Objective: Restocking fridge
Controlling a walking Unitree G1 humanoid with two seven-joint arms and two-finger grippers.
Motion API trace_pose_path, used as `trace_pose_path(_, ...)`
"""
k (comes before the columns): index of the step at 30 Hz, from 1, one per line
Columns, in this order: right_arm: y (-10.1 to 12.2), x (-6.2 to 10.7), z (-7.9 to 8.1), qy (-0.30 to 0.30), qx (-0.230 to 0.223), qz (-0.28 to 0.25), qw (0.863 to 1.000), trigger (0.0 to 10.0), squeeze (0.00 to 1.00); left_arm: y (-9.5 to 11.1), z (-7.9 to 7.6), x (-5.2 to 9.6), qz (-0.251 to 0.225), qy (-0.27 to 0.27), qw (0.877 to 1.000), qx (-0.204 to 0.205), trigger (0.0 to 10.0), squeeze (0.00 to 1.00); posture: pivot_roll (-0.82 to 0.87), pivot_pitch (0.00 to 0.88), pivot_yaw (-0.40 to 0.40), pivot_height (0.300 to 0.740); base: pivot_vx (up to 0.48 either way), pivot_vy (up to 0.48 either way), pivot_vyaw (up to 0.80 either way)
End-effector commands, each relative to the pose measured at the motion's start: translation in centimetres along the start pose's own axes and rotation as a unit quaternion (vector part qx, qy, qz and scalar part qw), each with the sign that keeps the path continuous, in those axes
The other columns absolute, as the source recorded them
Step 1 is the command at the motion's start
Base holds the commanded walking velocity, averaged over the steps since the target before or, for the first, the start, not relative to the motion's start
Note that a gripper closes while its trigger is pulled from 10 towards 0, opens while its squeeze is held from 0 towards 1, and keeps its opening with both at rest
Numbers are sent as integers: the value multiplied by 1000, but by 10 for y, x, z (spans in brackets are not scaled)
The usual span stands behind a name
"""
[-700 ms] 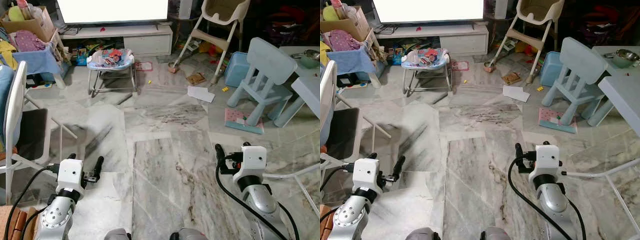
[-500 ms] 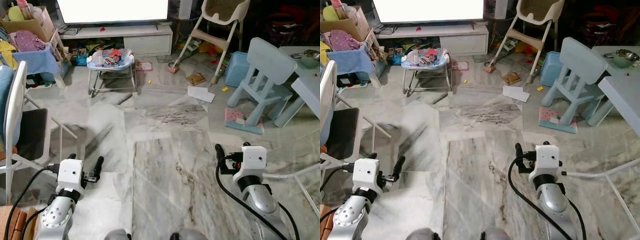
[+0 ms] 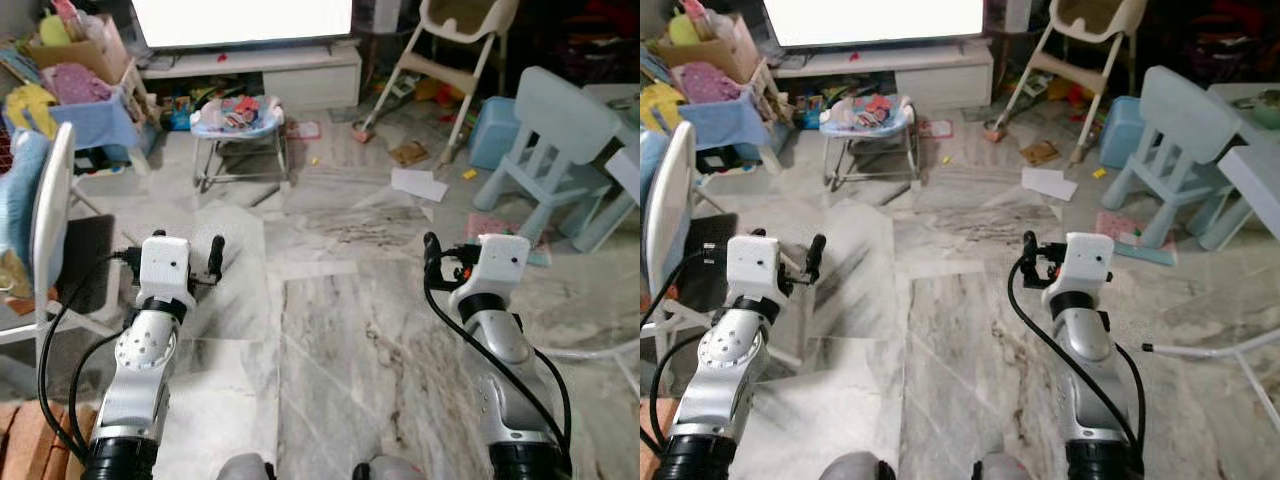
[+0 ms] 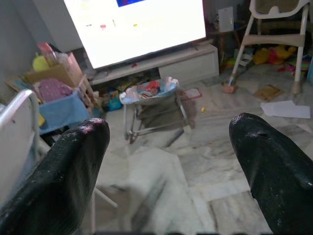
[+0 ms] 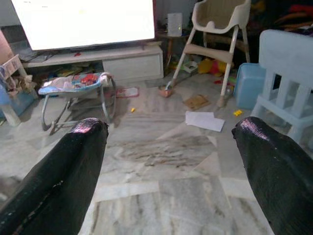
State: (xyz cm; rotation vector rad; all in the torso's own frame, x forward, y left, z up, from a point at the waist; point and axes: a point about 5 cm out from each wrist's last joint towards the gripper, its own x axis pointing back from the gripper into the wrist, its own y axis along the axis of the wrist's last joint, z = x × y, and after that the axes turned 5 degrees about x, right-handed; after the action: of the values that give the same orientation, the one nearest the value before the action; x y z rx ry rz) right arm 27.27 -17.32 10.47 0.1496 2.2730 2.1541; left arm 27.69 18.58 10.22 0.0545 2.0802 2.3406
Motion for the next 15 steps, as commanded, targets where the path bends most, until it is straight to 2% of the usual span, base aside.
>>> trace_pose_path(1, -2, 0, 0, -3, 4, 9, 1000, 10000, 0, 3, 1, -1, 2, 1, 1000, -11, 10000, 0, 41, 0, 76, 740, 0, 0, 0)
trace_pose_path(15, -2, 0, 0, -3, 4, 9, 1000, 10000, 0, 3, 1, -1, 2, 1, 1000, -11, 10000, 0, 41, 0, 76, 740, 0, 0, 0)
